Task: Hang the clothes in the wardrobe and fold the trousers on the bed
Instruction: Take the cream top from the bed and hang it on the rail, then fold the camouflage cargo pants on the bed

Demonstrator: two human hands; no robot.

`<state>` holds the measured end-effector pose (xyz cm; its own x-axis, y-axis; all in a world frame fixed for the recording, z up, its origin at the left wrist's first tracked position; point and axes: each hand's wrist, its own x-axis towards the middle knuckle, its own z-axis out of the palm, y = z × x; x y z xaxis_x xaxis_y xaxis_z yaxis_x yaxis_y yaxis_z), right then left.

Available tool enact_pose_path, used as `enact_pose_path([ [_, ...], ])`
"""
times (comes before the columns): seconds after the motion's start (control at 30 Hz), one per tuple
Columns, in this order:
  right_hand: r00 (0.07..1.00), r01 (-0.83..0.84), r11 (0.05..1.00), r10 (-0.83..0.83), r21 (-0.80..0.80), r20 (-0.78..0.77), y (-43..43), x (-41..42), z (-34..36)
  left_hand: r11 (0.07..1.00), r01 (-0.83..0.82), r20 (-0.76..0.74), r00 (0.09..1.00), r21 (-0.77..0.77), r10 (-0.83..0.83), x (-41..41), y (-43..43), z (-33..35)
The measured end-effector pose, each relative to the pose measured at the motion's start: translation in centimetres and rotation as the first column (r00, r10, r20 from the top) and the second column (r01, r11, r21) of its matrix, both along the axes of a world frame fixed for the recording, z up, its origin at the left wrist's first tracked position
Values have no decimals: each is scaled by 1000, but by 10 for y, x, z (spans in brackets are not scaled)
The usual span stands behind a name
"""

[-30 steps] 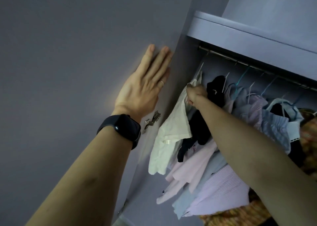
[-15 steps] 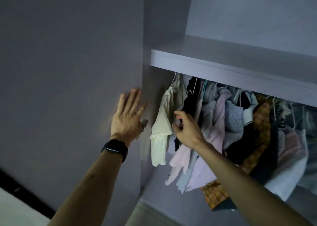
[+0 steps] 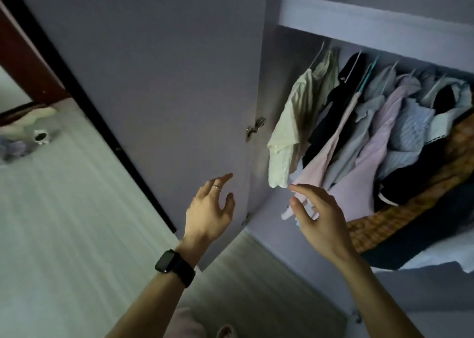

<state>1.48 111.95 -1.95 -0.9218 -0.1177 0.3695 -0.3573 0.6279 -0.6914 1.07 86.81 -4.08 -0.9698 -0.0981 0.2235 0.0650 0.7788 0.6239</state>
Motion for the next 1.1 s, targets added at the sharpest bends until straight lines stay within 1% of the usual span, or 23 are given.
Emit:
enact_pose_path([
  [0.07, 996, -54, 998, 55, -21, 73, -11, 7, -17, 997, -83, 38, 996, -4, 84, 32, -16, -19],
  [0.1, 989, -103, 994, 105, -23, 103, -20, 9, -25, 988, -153, 61, 986, -7, 154, 47, -26, -27],
  [0.2, 957, -247, 969, 245, -5, 155, -47, 11, -42, 942, -335, 135, 932, -22, 335, 84, -51, -41],
  [0.27, 909, -387, 922, 379, 14, 176, -72, 12, -47, 880, -473, 164, 865, -45, 474, 115, -65, -46],
  [0.3, 868, -475, 879, 461, 39, 184, -88, 16, -48, 829, -557, 177, 812, -47, 556, 137, -70, -48],
  [0.37, 802, -587, 805, 561, 92, 206, -114, 23, -47, 754, -654, 181, 736, -60, 653, 175, -74, -54],
  [0.47, 641, -766, 627, 726, 142, 249, -161, 48, -41, 586, -807, 201, 563, -76, 802, 241, -72, -60],
  [0.53, 502, -865, 471, 825, 175, 260, -194, 69, -38, 460, -884, 214, 434, -87, 875, 286, -67, -65],
  [0.6, 358, -930, 308, 886, 202, 294, -225, 96, -36, 342, -936, 255, 313, -78, 915, 333, -57, -70],
  [0.67, 219, -966, 158, 922, 204, 319, -252, 132, -35, 186, -980, 261, 160, -76, 952, 385, -43, -73],
  [0.7, 117, -977, 54, 944, 205, 310, -269, 163, -33, 71, -995, 252, 52, -70, 966, 421, -35, -72],
  [0.73, 59, -979, -6, 947, 201, 315, -280, 180, -32, 8, -997, 241, -9, -72, 971, 441, -31, -71],
  [0.77, -14, -977, -79, 951, 199, 308, -292, 207, -29, -75, -994, 232, -91, -77, 969, 468, -25, -69],
  [0.8, -117, -963, -183, 946, 197, 303, -305, 242, -27, -182, -980, 225, -195, -80, 955, 501, -16, -67],
  [0.83, -193, -946, -258, 934, 195, 300, -315, 272, -25, -270, -960, 224, -281, -79, 933, 529, -9, -64],
  [0.87, -221, -938, -289, 924, 192, 312, -320, 288, -24, -314, -946, 220, -325, -85, 920, 546, -5, -62],
  [0.9, -296, -911, -362, 907, 198, 299, -331, 321, -23, -401, -913, 215, -409, -82, 887, 575, 4, -59],
  [1.0, -432, -845, -496, 853, 200, 294, -347, 382, -23, -543, -835, 216, -548, -86, 808, 633, 23, -52],
  [1.1, -528, -766, -603, 787, 222, 318, -364, 441, -23, -665, -742, 228, -665, -87, 711, 680, 39, -48],
])
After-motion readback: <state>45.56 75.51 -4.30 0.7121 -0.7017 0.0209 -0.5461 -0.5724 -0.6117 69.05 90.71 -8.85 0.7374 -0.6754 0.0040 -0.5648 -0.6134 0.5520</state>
